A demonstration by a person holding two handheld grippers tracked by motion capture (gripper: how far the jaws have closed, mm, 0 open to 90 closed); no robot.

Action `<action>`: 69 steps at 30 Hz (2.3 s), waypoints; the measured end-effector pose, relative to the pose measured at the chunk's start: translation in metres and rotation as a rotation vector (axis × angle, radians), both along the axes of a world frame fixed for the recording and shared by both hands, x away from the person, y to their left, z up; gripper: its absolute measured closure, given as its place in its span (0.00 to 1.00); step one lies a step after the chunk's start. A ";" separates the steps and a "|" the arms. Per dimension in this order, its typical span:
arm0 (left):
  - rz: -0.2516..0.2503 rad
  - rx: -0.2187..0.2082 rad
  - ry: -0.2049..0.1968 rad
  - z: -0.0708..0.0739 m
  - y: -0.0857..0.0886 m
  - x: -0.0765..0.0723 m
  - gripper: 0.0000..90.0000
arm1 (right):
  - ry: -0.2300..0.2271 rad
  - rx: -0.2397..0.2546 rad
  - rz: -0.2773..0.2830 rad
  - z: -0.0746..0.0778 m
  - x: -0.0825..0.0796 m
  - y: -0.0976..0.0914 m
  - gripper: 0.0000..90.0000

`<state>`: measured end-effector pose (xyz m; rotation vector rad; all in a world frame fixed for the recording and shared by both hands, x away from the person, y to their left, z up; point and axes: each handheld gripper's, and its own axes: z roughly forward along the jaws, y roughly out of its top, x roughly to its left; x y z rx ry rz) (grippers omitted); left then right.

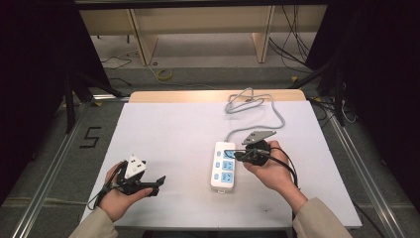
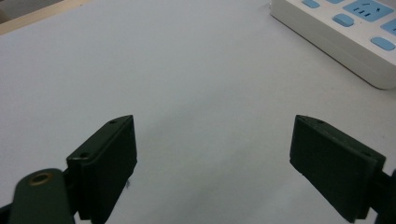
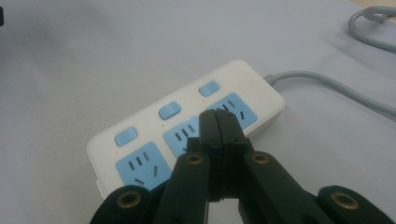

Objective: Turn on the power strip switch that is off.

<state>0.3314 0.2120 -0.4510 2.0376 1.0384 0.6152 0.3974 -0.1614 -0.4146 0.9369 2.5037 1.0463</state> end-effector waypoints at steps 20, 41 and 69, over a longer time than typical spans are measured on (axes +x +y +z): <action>-0.001 -0.001 0.000 0.000 0.000 0.000 0.16 | 0.030 -0.021 0.012 -0.001 0.007 0.012 1.00; 0.000 -0.003 0.000 0.000 0.000 0.000 0.16 | 0.062 -0.050 0.040 -0.005 0.012 0.030 1.00; -0.005 -0.006 0.001 0.000 0.000 -0.001 0.16 | 0.095 -0.094 0.084 -0.009 0.020 0.053 1.00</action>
